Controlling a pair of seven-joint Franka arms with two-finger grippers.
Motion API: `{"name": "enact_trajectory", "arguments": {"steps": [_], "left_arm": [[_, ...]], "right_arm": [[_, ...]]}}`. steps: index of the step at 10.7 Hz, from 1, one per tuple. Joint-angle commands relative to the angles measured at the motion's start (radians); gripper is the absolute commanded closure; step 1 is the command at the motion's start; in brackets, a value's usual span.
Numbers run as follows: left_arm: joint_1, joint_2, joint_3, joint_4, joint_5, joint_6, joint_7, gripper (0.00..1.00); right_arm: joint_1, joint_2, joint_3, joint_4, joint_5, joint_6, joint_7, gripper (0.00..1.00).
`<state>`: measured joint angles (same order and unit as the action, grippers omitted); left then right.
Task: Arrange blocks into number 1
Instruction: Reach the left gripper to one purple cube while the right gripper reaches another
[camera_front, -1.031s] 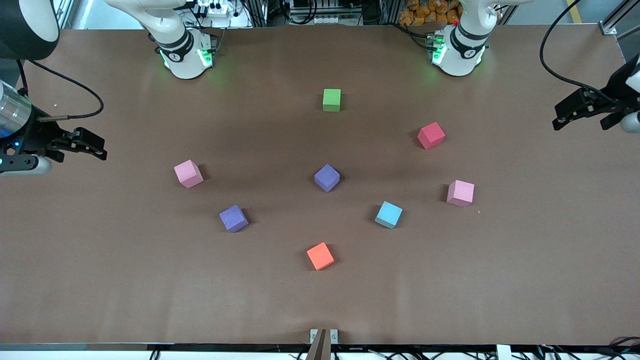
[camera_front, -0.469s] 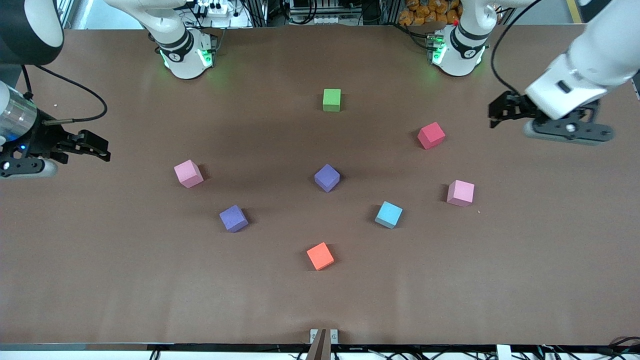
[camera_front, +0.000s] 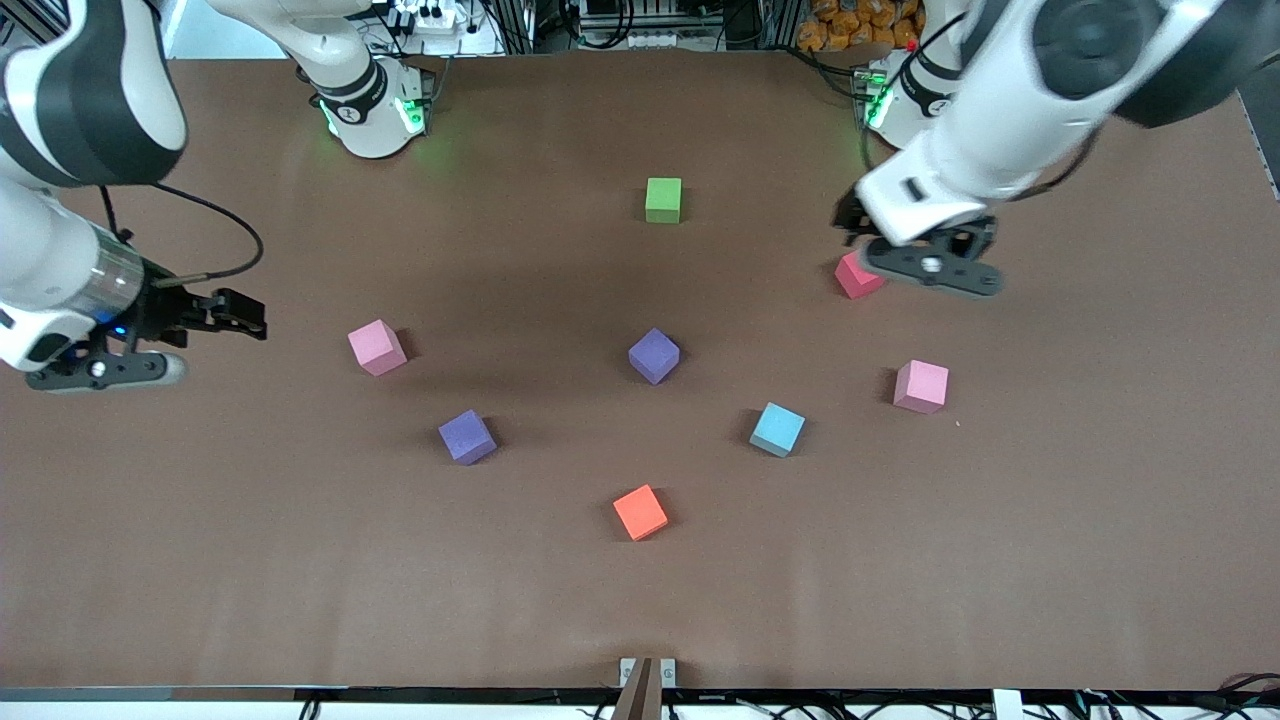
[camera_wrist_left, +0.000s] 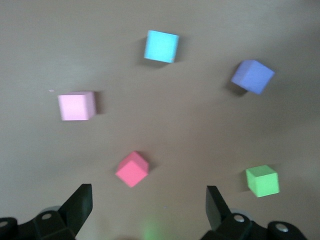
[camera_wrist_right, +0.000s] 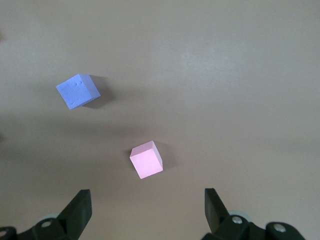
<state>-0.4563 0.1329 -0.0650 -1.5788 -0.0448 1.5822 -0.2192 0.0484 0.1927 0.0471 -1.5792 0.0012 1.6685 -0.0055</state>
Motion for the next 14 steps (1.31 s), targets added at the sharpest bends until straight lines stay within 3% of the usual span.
{"name": "enact_trajectory", "arguments": {"steps": [1,4,8,12,14], "left_arm": [[-0.059,0.072,-0.06,0.01,-0.021,0.042,-0.16,0.0],[-0.059,0.126,-0.154,-0.01,-0.035,0.082,-0.3,0.0],[-0.058,0.134,-0.254,-0.17,-0.046,0.269,-0.547,0.0],[-0.059,0.265,-0.254,-0.159,-0.005,0.488,-0.546,0.0],[-0.065,0.374,-0.254,-0.138,0.113,0.608,-0.539,0.0]], "right_arm": [[0.008,0.071,0.014,0.018,0.002,0.048,-0.036,0.0],[0.036,0.152,0.016,0.018,0.002,0.141,-0.142,0.0],[0.093,0.247,0.016,0.018,0.002,0.206,-0.162,0.0],[0.16,0.33,0.013,0.019,0.022,0.315,-0.153,0.0],[0.177,0.376,0.008,0.018,0.098,0.356,-0.154,0.0]]}}
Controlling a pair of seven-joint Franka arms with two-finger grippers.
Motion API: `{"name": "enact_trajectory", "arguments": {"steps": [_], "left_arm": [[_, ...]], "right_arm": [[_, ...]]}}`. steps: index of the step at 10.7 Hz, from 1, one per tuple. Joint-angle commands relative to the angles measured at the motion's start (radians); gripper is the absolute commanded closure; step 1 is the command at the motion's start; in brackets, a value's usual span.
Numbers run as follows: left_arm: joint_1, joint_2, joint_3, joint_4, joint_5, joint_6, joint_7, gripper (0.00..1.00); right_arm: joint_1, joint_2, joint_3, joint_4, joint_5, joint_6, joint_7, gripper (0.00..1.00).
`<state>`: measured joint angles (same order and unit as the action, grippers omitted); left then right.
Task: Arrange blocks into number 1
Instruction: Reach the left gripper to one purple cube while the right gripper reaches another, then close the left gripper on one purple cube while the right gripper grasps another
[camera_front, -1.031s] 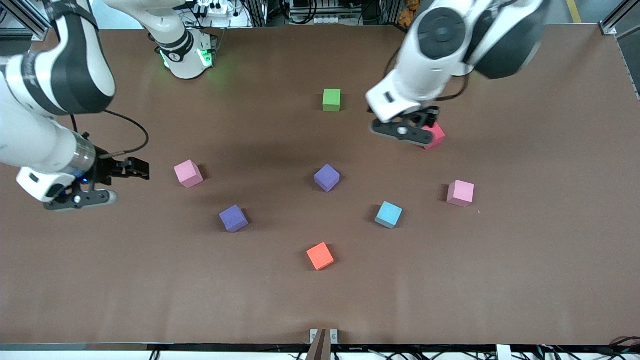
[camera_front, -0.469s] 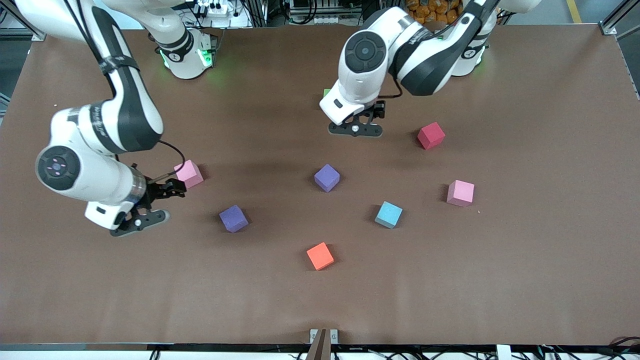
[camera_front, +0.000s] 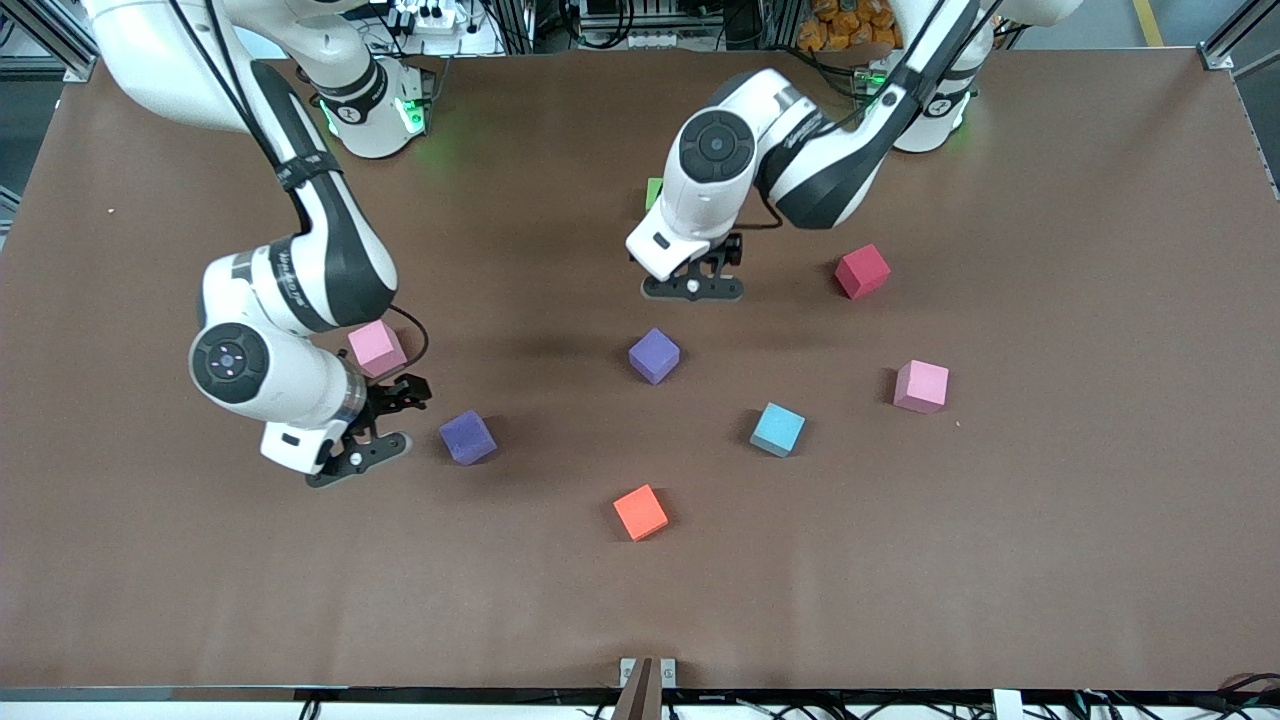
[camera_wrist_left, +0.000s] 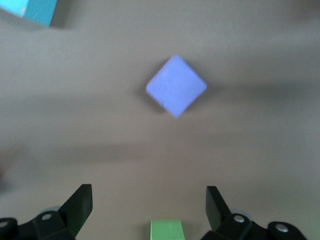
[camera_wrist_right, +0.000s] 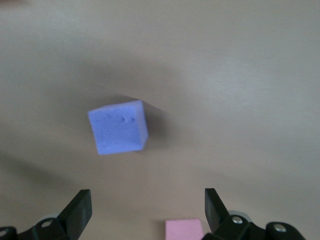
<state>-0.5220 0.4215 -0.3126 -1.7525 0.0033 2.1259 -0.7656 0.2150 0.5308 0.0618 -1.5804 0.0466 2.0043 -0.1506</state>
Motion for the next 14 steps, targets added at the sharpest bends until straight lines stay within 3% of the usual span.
{"name": "enact_trajectory", "arguments": {"steps": [1,6,14], "left_arm": [[-0.024,0.126,0.003,0.065,0.093,0.089,0.009,0.0],[-0.043,0.207,0.026,0.084,0.135,0.195,0.17,0.0],[-0.049,0.275,0.05,0.087,0.145,0.327,0.414,0.0]], "right_arm": [[0.026,0.058,-0.008,0.019,0.064,0.037,-0.012,0.0],[0.067,0.116,-0.017,0.013,0.062,0.137,-0.015,0.0],[0.11,0.158,-0.066,0.016,0.055,0.18,-0.055,0.0]]}}
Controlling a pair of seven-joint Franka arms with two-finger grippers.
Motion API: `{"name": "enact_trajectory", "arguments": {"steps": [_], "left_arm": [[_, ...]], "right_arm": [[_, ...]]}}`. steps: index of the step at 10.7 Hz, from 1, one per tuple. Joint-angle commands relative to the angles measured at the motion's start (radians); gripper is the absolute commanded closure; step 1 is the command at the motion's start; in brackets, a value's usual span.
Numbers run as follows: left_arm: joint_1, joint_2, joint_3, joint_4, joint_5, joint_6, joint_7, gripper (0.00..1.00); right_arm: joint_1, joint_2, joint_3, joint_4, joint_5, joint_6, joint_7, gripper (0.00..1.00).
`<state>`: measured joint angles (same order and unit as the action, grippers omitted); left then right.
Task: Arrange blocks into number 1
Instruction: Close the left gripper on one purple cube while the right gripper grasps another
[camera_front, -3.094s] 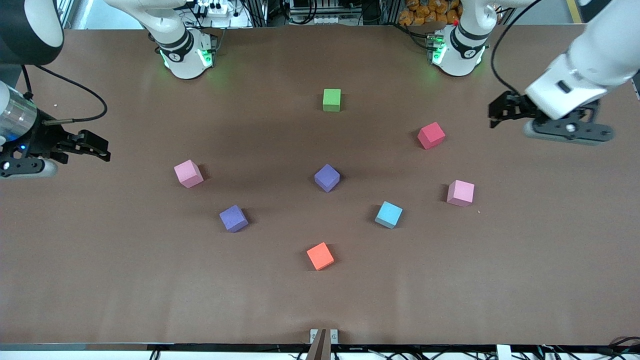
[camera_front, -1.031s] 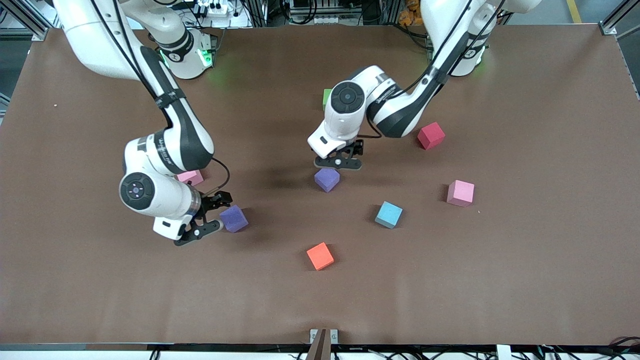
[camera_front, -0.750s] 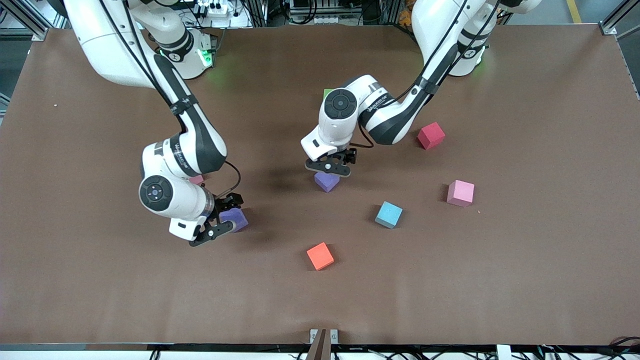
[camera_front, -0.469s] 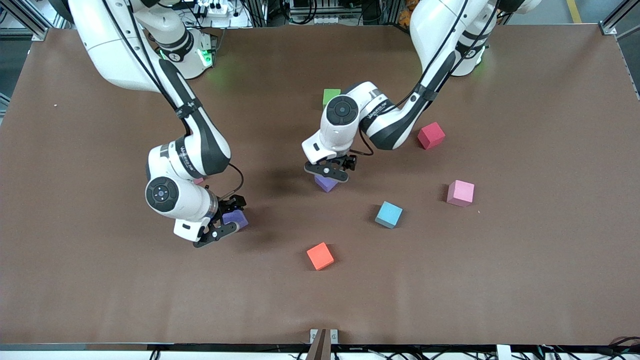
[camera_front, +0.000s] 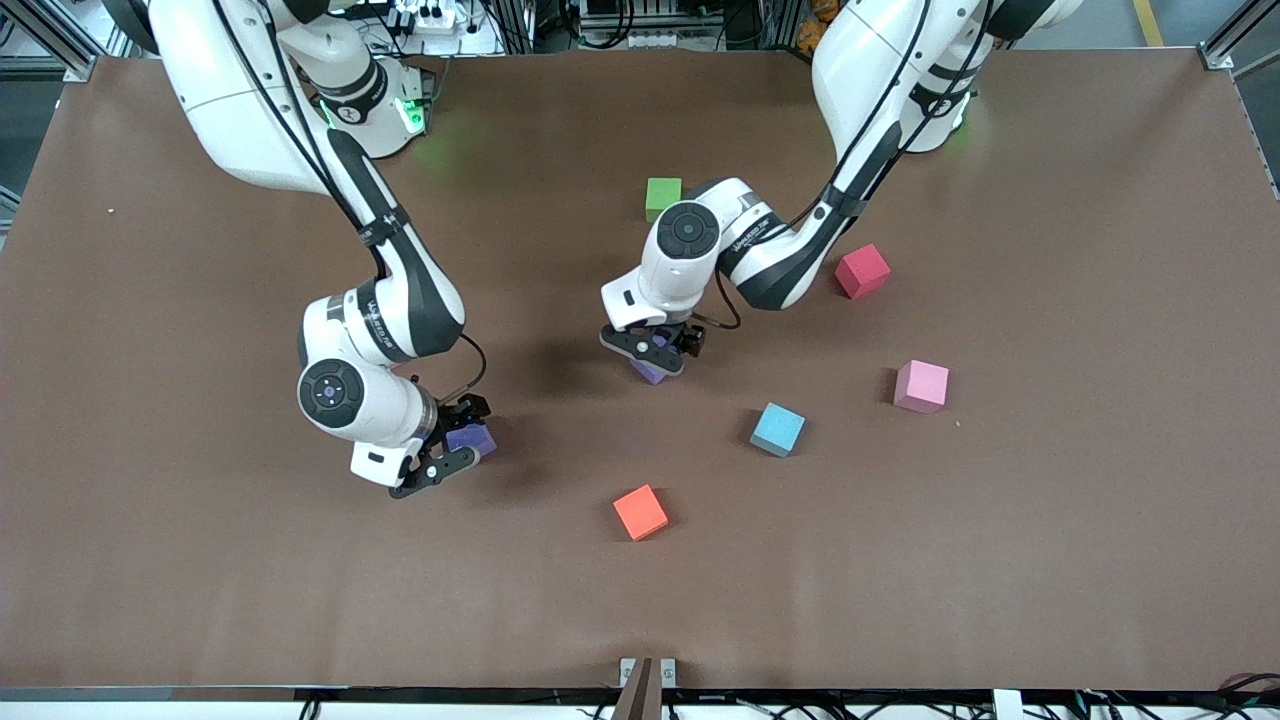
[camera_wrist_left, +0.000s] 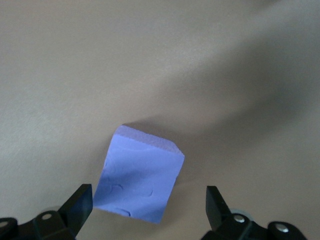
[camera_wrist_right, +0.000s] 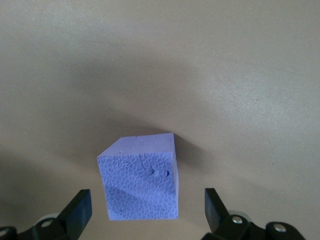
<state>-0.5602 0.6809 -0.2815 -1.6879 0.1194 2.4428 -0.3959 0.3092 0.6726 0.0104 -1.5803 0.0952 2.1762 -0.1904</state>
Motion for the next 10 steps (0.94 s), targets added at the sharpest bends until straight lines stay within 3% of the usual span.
{"name": "enact_trajectory", "arguments": {"steps": [1,4,7,9,10], "left_arm": [[-0.012,0.017,0.021,0.021,0.031,0.01,0.051,0.0],[-0.021,0.038,0.021,0.022,0.065,0.034,0.051,0.0],[-0.065,0.052,0.053,0.021,0.077,0.08,0.046,0.11],[-0.072,0.055,0.059,0.021,0.079,0.082,0.04,0.58],[-0.07,0.051,0.059,0.017,0.079,0.082,0.034,0.87]], "right_arm": [[0.024,0.016,-0.015,0.016,0.009,0.011,-0.015,0.0],[0.031,0.022,-0.015,0.017,0.011,0.016,-0.014,0.0],[0.034,0.032,-0.015,0.016,0.012,0.034,-0.012,0.0],[0.034,0.035,-0.017,0.016,0.012,0.045,-0.014,0.0],[0.034,0.039,-0.017,0.014,0.011,0.05,-0.015,0.0]]}}
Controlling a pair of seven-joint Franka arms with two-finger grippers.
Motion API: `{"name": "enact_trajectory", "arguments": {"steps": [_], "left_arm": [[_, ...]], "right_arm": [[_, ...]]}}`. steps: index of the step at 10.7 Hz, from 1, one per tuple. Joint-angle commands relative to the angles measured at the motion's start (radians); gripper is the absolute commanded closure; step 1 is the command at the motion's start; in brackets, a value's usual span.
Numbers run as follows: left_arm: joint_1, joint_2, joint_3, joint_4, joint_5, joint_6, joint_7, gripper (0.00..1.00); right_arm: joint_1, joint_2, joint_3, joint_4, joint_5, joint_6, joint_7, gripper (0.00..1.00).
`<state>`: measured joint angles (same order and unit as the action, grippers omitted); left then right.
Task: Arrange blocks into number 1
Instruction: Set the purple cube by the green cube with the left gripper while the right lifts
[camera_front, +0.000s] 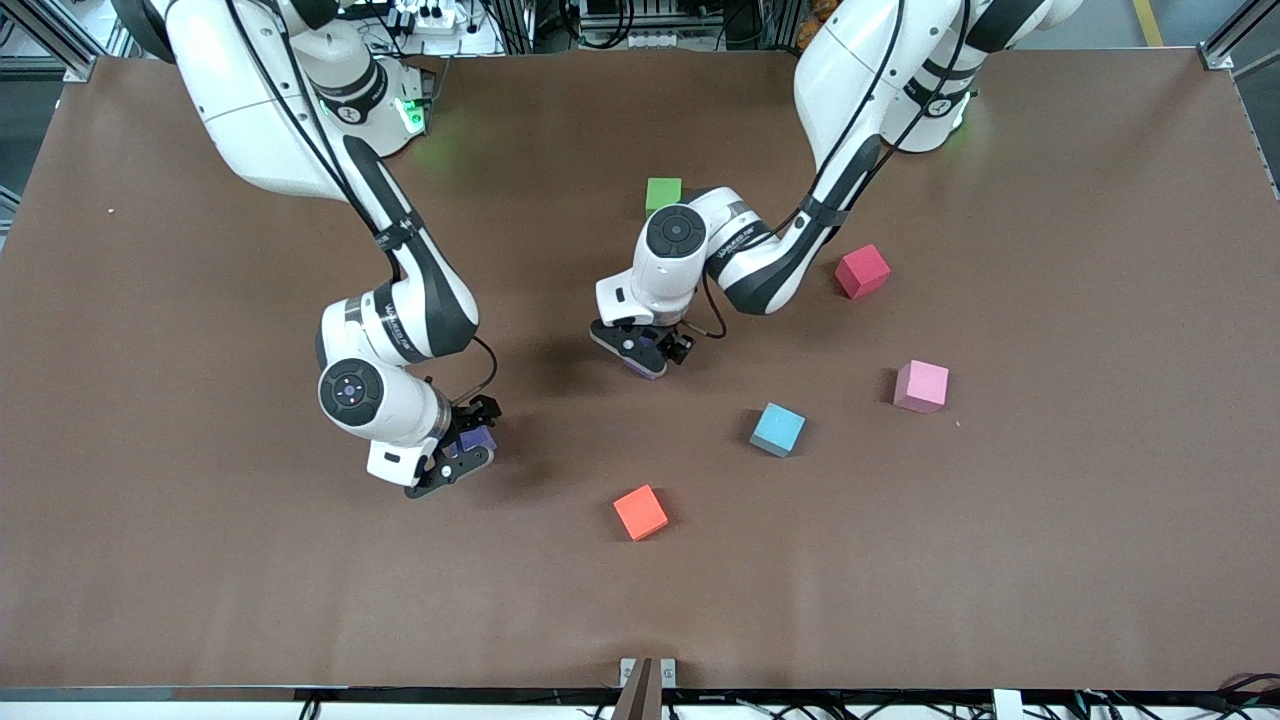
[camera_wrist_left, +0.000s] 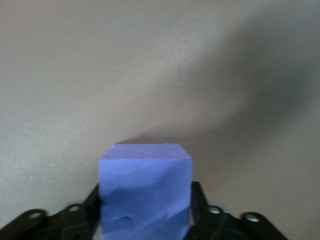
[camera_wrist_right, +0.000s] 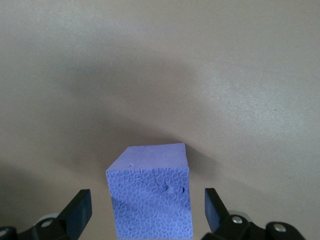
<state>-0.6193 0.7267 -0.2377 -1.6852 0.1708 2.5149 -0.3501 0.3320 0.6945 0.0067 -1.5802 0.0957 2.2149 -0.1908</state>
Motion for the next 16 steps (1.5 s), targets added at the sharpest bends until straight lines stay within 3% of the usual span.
{"name": "enact_trajectory", "arguments": {"steps": [1,4,6,7,10,11,14,16], "left_arm": [[-0.007,-0.012,0.015,0.001,0.03,-0.001,-0.056,1.0],[0.048,-0.197,0.003,-0.222,0.019,-0.015,-0.243,1.0],[0.053,-0.271,-0.049,-0.322,0.015,-0.015,-0.48,1.0],[0.055,-0.289,-0.072,-0.353,0.015,-0.015,-0.556,1.0],[0.062,-0.302,-0.158,-0.422,0.015,-0.015,-0.658,1.0],[0.062,-0.302,-0.175,-0.441,0.015,-0.015,-0.661,1.0],[0.066,-0.293,-0.21,-0.452,0.009,-0.015,-0.696,1.0],[0.062,-0.28,-0.219,-0.45,0.007,-0.011,-0.714,1.0]], "right_arm": [[0.012,0.022,-0.014,0.014,0.007,0.012,-0.015,0.0],[0.022,0.039,-0.028,0.013,0.004,0.046,-0.015,0.0],[0.025,0.045,-0.033,0.013,0.006,0.048,-0.015,0.0],[0.025,0.045,-0.036,0.011,0.006,0.048,-0.015,0.09],[0.027,0.039,-0.047,-0.004,0.016,0.042,-0.004,0.5],[0.031,0.036,-0.047,-0.007,0.021,0.04,-0.001,0.55],[0.051,0.011,-0.071,-0.007,0.038,0.032,0.063,0.57],[0.084,-0.053,-0.079,-0.017,0.038,0.025,0.228,0.56]]}}
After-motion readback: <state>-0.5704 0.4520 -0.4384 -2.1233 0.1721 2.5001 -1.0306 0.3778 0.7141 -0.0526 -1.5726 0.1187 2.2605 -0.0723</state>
